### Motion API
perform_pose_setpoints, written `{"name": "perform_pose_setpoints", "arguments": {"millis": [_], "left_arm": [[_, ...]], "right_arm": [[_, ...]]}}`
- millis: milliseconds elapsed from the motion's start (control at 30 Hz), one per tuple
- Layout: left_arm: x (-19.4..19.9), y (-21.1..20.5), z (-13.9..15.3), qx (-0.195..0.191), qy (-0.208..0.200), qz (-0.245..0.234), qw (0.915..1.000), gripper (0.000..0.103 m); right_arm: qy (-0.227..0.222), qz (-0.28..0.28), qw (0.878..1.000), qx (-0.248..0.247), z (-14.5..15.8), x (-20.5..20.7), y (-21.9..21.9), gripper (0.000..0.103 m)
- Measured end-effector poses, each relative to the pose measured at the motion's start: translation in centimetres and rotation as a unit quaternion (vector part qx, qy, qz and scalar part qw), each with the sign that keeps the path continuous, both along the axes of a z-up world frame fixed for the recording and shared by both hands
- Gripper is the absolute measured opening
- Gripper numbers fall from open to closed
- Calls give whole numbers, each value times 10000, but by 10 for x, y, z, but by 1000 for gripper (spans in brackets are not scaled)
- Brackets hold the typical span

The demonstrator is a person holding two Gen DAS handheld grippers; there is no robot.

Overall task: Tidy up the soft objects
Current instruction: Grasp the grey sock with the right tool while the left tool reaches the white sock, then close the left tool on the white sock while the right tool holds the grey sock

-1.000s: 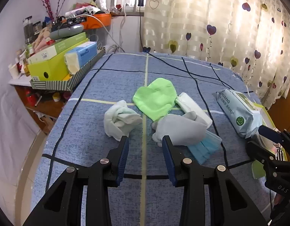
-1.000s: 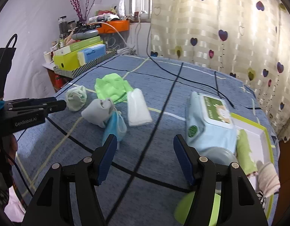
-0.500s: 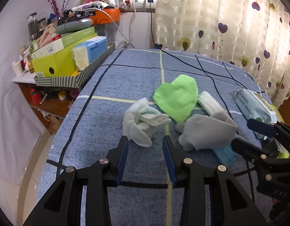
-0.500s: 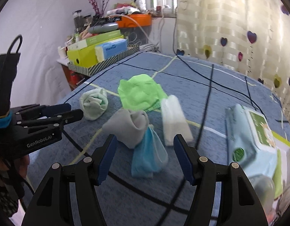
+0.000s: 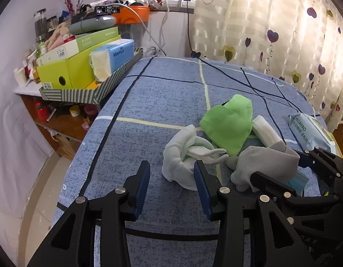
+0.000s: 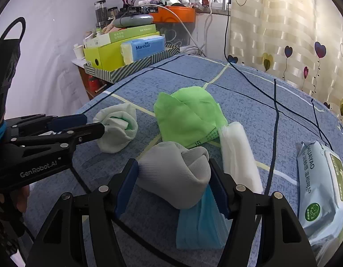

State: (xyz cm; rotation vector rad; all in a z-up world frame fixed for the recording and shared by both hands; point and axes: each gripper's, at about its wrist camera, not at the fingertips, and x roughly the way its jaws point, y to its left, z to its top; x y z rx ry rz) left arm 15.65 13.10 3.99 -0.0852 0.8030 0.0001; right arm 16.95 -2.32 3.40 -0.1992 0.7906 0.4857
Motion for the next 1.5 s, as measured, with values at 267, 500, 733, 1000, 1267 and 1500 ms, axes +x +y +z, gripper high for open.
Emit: {"name": "perform_pose_setpoints", "arguments": {"millis": [267, 500, 733, 1000, 1267, 1500], "left_arm": [[4, 5, -3, -184, 54, -22, 9998, 42], [9, 4, -2, -330, 103, -97, 9994, 42], [15, -2, -4, -512, 195, -263, 9982, 42], [24, -10, -8, -408, 291, -296, 9983, 42], [27, -14, -3, -486, 236, -413, 9977, 42], [33, -19, -5, -433, 281, -457, 9976, 42]], "right_arm": [[-292, -68, 9994, -186, 3, -6, 3, 45], [-384, -39, 9992, 59, 12, -14, -5, 34], [-446, -213, 9983, 323, 25, -16, -19, 34], [-310, -508, 9962, 637, 30, -18, -43, 34], [-181, -536, 9941, 929, 34, -25, -54, 34], [-136, -550, 9930, 1033, 41, -35, -66, 34]]}}
